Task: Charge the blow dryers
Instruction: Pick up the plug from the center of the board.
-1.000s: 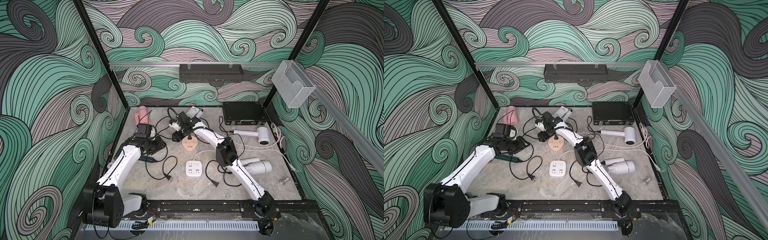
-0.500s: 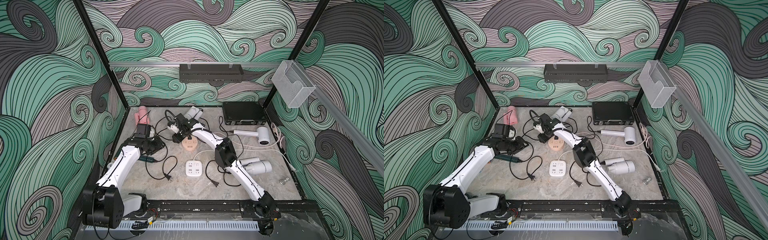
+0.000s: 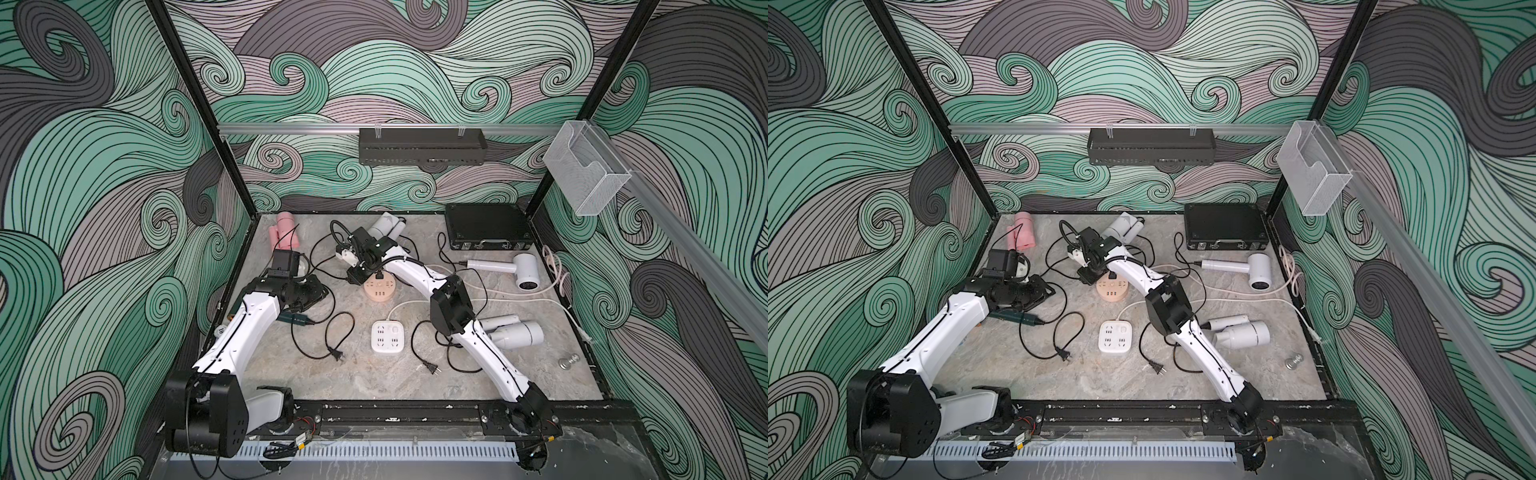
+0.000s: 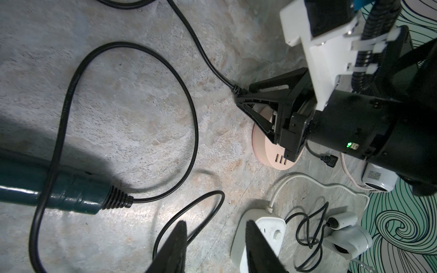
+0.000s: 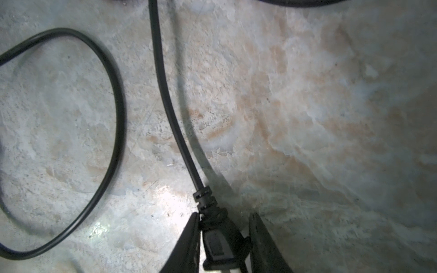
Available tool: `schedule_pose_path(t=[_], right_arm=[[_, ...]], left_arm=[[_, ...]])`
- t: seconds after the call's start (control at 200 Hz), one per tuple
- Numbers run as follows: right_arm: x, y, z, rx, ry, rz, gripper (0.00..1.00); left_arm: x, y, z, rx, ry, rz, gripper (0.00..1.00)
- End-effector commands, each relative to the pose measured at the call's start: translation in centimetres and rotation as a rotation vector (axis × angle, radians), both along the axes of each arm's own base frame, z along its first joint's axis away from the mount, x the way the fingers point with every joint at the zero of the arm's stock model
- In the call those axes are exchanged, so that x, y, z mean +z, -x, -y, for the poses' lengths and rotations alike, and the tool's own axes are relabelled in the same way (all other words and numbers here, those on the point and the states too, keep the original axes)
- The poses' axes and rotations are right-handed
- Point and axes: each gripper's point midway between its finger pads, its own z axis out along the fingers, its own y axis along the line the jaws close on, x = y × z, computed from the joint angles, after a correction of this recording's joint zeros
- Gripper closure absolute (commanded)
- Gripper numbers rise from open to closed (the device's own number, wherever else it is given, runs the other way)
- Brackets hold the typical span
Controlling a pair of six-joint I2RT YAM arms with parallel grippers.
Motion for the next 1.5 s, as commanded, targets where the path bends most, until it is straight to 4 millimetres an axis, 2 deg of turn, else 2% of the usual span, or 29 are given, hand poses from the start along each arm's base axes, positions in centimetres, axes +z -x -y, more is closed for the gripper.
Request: schedule_pose_path(t=[0.0, 0.12, 0.23, 0.465, 0.605, 0.735, 0.856, 1.131, 1.166, 1.181, 1.211, 1.491], right_arm=[[1.5, 1.6, 0.2, 0.014, -0.003, -0.044, 0.71], [2.6, 1.8, -0.1, 0.004, -0.032, -0.060, 0.72], [4.5, 2.4, -0.6, 0.009, -0.085, -0.084, 0.73], [9.5, 3.3, -0.9, -0.004, -0.205, -0.140, 0.74], [11.1, 3.8, -1.0, -0.001, -0.253, -0.169, 0.75], [12.7, 4.9, -1.1, 0.031, -0.294, -0.190, 0.75], [13.0, 5.4, -0.7, 0.051, -0.296, -0.181, 0.75], [13.9, 6.3, -0.7, 0.077, -0.340, -0.197, 0.75], [14.1, 6.4, -0.9, 0.080, -0.351, -0.201, 0.75], [14.1, 6.4, -0.9, 0.080, -0.353, -0.202, 0.75], [14.2, 6.4, -0.9, 0.079, -0.358, -0.202, 0.75], [14.8, 6.5, -1.1, 0.075, -0.378, -0.197, 0.75]], left_arm=[[0.1, -0.1, -0.3, 0.026, 0.010, 0.000, 0.59], [-0.5, -0.4, 0.0, 0.038, 0.036, -0.005, 0.59], [-0.9, -0.9, 0.3, 0.050, 0.067, -0.008, 0.59], [0.1, -3.0, 1.1, 0.089, 0.191, 0.069, 0.58], [0.7, -4.4, 2.2, 0.066, 0.271, 0.099, 0.54], [1.4, -5.4, 2.4, 0.057, 0.304, 0.145, 0.51], [2.7, -6.5, 2.8, 0.035, 0.387, 0.208, 0.48], [2.6, -7.4, 4.2, -0.018, 0.490, 0.184, 0.49], [2.9, -7.5, 4.4, -0.023, 0.503, 0.191, 0.49], [2.0, -7.6, 4.4, -0.017, 0.506, 0.163, 0.50], [1.7, -7.6, 4.4, -0.014, 0.506, 0.155, 0.50], [1.4, -7.6, 4.4, -0.009, 0.503, 0.132, 0.63]])
